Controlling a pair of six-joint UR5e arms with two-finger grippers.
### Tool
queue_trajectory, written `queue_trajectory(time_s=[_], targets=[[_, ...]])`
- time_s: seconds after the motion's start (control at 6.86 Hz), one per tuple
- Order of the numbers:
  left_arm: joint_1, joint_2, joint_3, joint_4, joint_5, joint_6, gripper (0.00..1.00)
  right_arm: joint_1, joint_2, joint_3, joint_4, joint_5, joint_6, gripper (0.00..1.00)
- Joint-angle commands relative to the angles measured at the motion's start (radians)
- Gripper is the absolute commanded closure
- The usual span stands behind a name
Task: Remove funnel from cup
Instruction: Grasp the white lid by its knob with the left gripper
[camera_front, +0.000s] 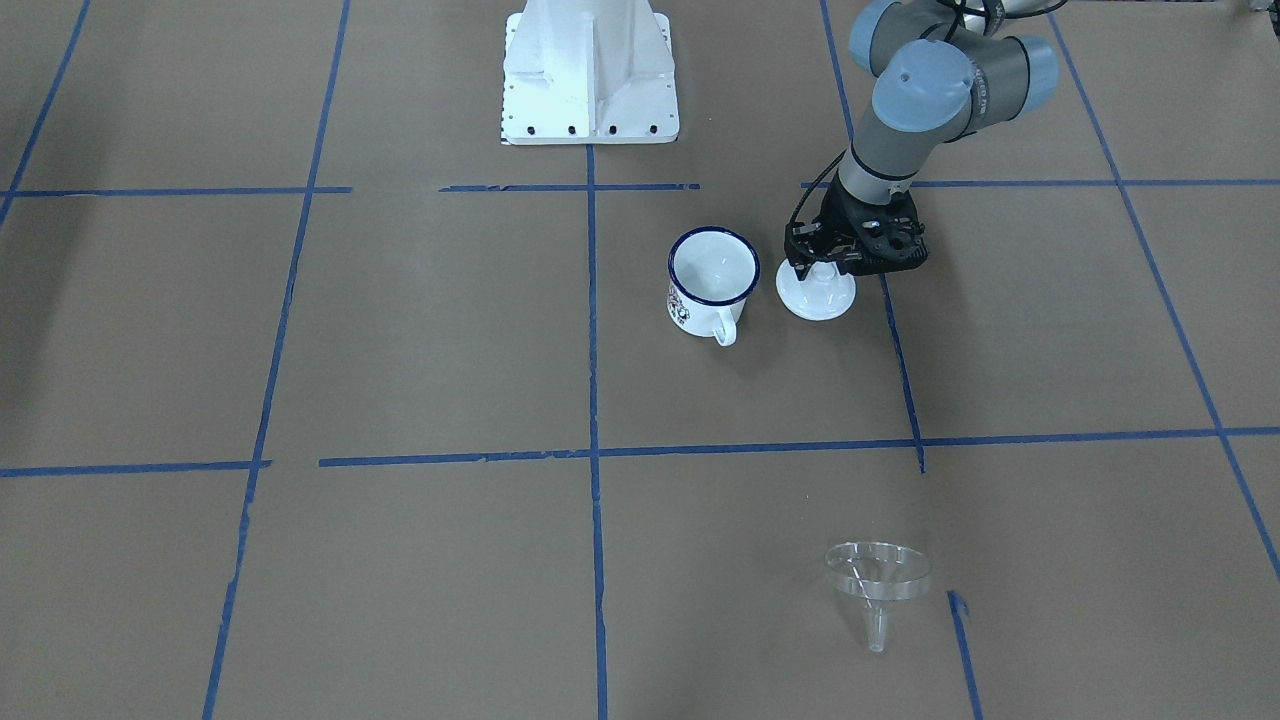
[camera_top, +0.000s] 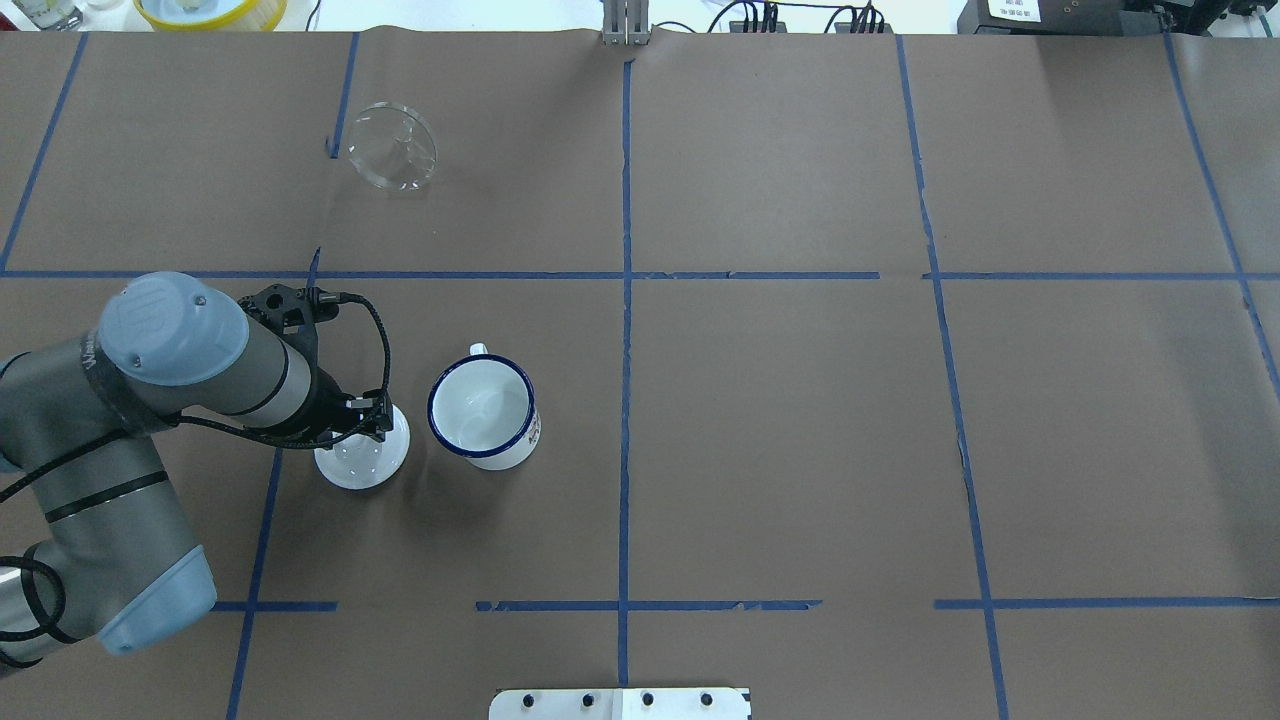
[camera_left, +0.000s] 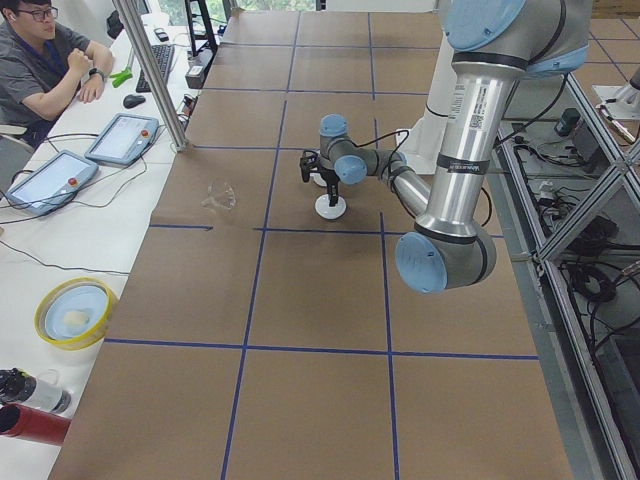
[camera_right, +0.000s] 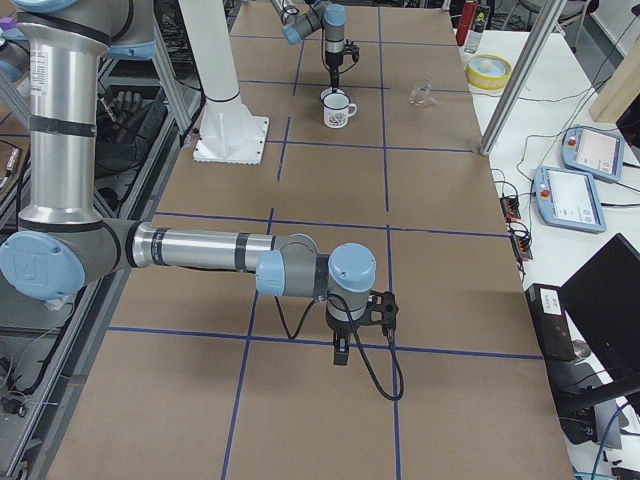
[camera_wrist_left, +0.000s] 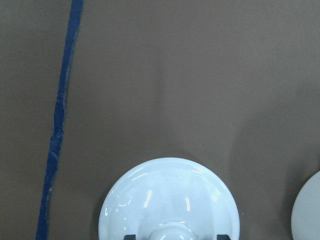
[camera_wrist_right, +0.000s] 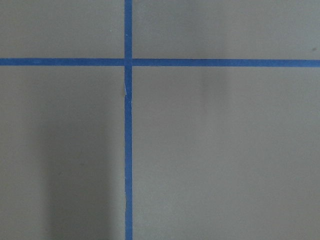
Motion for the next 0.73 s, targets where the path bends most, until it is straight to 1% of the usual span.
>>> queue_trajectory(time_s=[0.0,0.15,0.29,0.44,0.58], targets=[[0.003,-0.001,-0.002,0.001,0.000,-0.006,0.38,0.000,0.000,0.000,0.000,0.000,0.000,0.00],[0.003,-0.001,-0.005,0.002,0.000,-0.006,0.45,0.000,0.000,0.000,0.000,0.000,0.000,0.00],[0.000,0.001,-0.012,0.006,0.000,-0.006,0.61,0.000,0.000,0.000,0.000,0.000,0.000,0.00],[-0.002,0.001,-0.014,0.007,0.000,-0.006,0.83,0.000,0.000,-0.001,0.000,0.000,0.000,0.00],[-0.003,0.007,-0.028,0.010,0.002,-0.006,1.00,0.000,0.000,0.000,0.000,0.000,0.000,0.00]])
